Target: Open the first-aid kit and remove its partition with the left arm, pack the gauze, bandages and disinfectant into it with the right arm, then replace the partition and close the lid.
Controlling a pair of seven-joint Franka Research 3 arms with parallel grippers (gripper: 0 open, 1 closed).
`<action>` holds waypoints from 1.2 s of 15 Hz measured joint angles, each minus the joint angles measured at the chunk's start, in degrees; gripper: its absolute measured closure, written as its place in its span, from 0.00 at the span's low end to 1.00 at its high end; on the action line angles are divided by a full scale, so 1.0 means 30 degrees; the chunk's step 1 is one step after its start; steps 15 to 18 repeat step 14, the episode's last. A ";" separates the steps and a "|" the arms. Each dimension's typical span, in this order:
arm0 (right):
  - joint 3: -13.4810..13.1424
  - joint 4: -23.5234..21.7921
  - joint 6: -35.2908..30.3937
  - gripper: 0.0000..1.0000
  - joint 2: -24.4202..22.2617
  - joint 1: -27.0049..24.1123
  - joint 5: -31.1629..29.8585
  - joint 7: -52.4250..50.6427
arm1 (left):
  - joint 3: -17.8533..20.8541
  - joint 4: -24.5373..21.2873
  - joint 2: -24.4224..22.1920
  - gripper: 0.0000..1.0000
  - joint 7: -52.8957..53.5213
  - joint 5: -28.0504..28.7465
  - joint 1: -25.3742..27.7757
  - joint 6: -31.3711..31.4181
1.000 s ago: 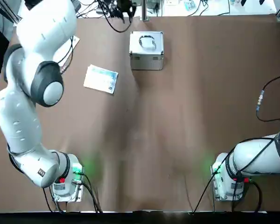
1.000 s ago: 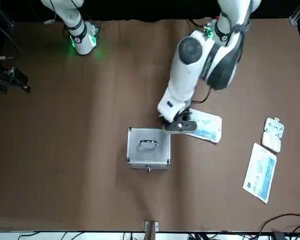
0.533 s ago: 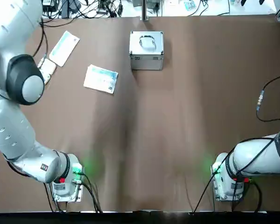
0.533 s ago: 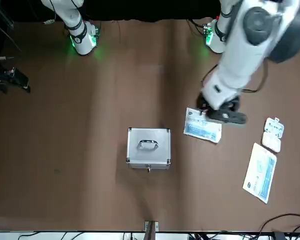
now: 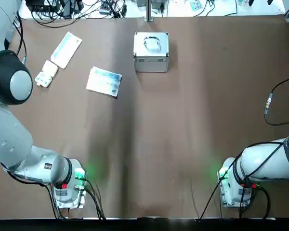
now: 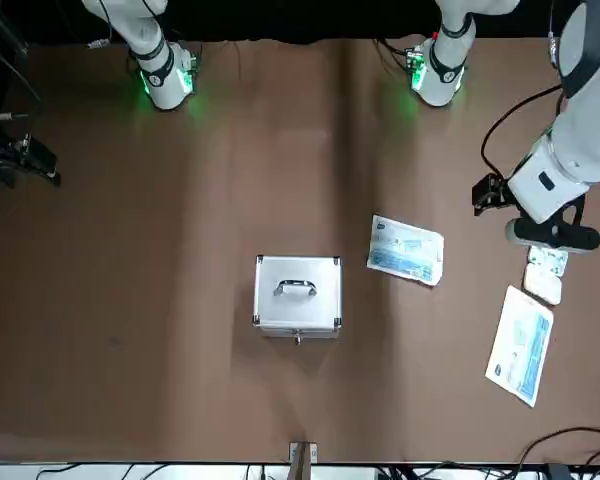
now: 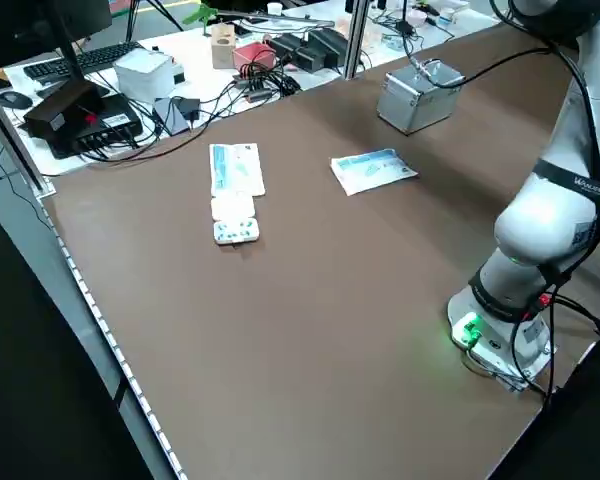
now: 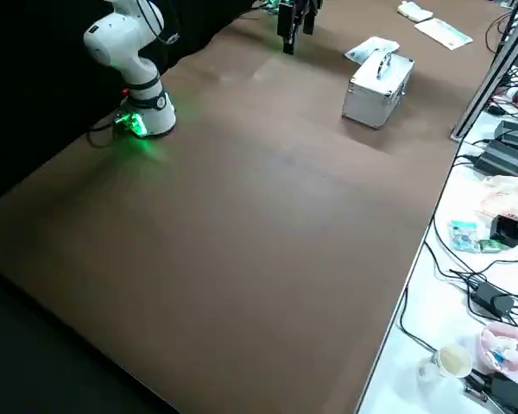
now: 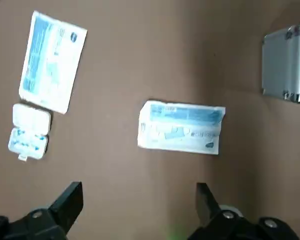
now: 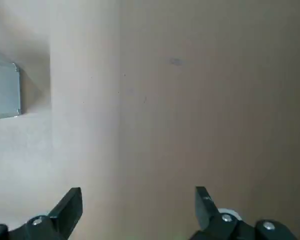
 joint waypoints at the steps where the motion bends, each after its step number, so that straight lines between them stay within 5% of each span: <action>1: -0.0001 -0.0001 0.0000 0.01 0.0000 -0.0001 0.0000 0.0000 | 0.0001 -0.0014 -0.0029 0.00 -0.0001 0.0000 0.0140 -0.0218; 4: 0.0001 -0.0002 0.0001 0.01 0.0000 0.0001 0.0000 0.0000 | -0.0686 -0.0334 -0.0426 0.00 -0.0043 -0.0187 0.2002 0.0379; 7: 0.0003 -0.0001 0.0002 0.01 0.0000 0.0002 0.0000 0.0000 | -0.1712 -0.2802 -0.1898 0.00 -0.0003 -0.0620 0.3882 0.2880; 10: 0.0024 -0.0002 0.0001 0.01 0.0000 0.0017 0.0001 0.0000 | -0.1878 -0.4382 -0.3073 0.00 -0.0251 -0.0632 0.3921 0.3766; 18: 0.0043 -0.0001 0.0001 0.01 0.0000 0.0031 0.0003 0.0000 | -0.1946 -0.4424 -0.3313 0.00 -0.0440 -0.0632 0.3864 0.3982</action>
